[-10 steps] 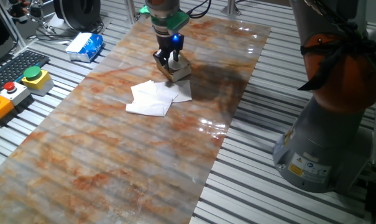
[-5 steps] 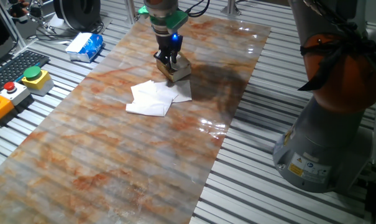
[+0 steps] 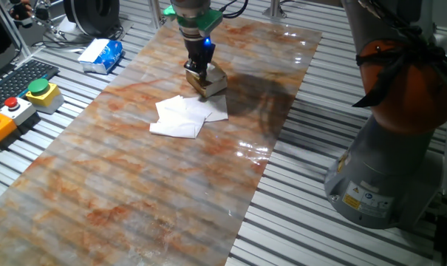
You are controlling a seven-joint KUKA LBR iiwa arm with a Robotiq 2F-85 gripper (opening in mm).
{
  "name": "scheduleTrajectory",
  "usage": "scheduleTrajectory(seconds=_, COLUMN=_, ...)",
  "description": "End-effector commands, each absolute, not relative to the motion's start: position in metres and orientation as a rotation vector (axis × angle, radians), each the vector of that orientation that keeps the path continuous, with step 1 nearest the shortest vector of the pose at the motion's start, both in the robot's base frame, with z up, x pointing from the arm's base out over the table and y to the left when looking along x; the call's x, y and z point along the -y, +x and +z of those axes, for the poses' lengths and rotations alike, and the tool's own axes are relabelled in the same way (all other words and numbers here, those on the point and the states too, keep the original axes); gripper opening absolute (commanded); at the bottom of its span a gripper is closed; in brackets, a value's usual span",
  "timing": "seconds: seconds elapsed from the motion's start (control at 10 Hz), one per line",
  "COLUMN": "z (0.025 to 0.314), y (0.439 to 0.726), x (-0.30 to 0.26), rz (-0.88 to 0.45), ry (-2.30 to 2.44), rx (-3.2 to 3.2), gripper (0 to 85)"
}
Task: Pull out a napkin
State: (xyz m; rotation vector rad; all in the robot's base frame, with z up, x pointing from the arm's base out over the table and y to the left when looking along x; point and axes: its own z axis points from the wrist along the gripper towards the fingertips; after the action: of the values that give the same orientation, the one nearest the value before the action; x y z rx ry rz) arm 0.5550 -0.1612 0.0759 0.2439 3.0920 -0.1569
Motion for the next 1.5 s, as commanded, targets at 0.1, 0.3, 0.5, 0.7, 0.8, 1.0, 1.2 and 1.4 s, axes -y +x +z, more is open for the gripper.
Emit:
scheduleTrajectory(seconds=0.1, z=0.083, y=0.557, x=0.158, rz=-0.125, ry=0.252, rx=-3.107, gripper=0.0)
scheduleTrajectory(seconds=0.3, z=0.105, y=0.559, x=0.15, rz=-0.119, ry=0.283, rx=-3.118, gripper=0.0)
scheduleTrajectory(seconds=0.5, z=0.146, y=0.556, x=0.133, rz=-0.062, ry=0.354, rx=-3.138, gripper=0.0)
scheduleTrajectory(seconds=0.7, z=0.185, y=0.552, x=0.122, rz=0.013, ry=0.411, rx=-3.163, gripper=0.0)
scheduleTrajectory(seconds=0.8, z=0.206, y=0.551, x=0.117, rz=0.053, ry=0.442, rx=-3.179, gripper=0.0)
scheduleTrajectory(seconds=1.0, z=0.231, y=0.54, x=0.113, rz=0.144, ry=0.502, rx=-3.172, gripper=0.0)
scheduleTrajectory(seconds=1.2, z=0.229, y=0.534, x=0.107, rz=0.189, ry=0.547, rx=-3.139, gripper=0.0)
scheduleTrajectory(seconds=1.4, z=0.229, y=0.532, x=0.105, rz=0.199, ry=0.55, rx=-3.138, gripper=0.0)
